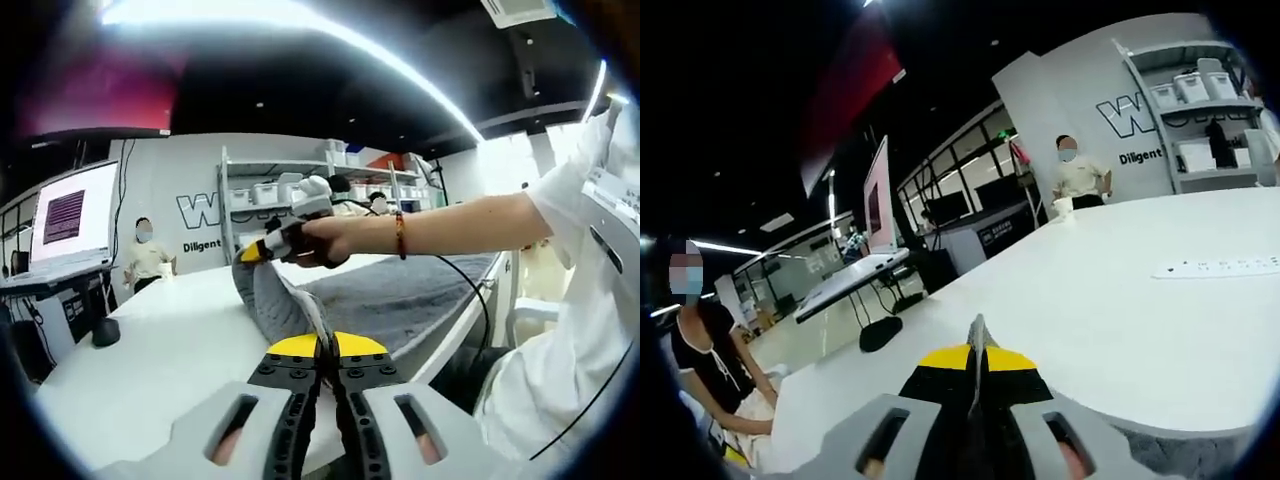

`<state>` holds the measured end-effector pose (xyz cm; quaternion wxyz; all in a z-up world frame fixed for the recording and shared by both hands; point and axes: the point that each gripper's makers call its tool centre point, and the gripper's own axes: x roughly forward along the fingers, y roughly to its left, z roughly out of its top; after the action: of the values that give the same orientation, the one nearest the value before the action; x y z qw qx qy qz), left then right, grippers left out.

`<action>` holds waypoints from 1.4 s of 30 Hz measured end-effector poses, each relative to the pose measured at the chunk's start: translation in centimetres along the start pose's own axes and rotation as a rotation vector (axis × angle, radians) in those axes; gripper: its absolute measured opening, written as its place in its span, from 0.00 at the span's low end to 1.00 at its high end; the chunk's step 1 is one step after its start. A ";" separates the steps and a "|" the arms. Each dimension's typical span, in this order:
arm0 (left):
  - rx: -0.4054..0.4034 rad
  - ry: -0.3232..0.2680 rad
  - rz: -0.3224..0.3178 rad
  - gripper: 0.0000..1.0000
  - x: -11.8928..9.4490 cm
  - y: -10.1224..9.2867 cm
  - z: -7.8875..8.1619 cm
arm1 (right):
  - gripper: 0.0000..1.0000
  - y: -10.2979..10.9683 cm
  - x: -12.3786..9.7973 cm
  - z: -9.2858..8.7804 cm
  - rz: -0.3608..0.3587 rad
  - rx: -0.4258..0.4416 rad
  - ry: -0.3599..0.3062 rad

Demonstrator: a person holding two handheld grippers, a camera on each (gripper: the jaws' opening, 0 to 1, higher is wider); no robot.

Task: Open the folded towel by lifting each exposed corner and separating the folded layers until the towel lies flat within the target outline without major curled edges

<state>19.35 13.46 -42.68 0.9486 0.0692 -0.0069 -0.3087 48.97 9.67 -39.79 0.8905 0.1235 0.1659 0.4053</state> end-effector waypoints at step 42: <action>-0.003 0.030 0.016 0.05 -1.5 1.5 -2.0 | 0.02 2.2 0.5 -5.2 0.031 -0.034 0.111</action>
<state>19.17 15.77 -44.37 0.9511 0.0723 0.0074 -0.3002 45.76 11.86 -43.85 0.8756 0.0885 0.2061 0.4279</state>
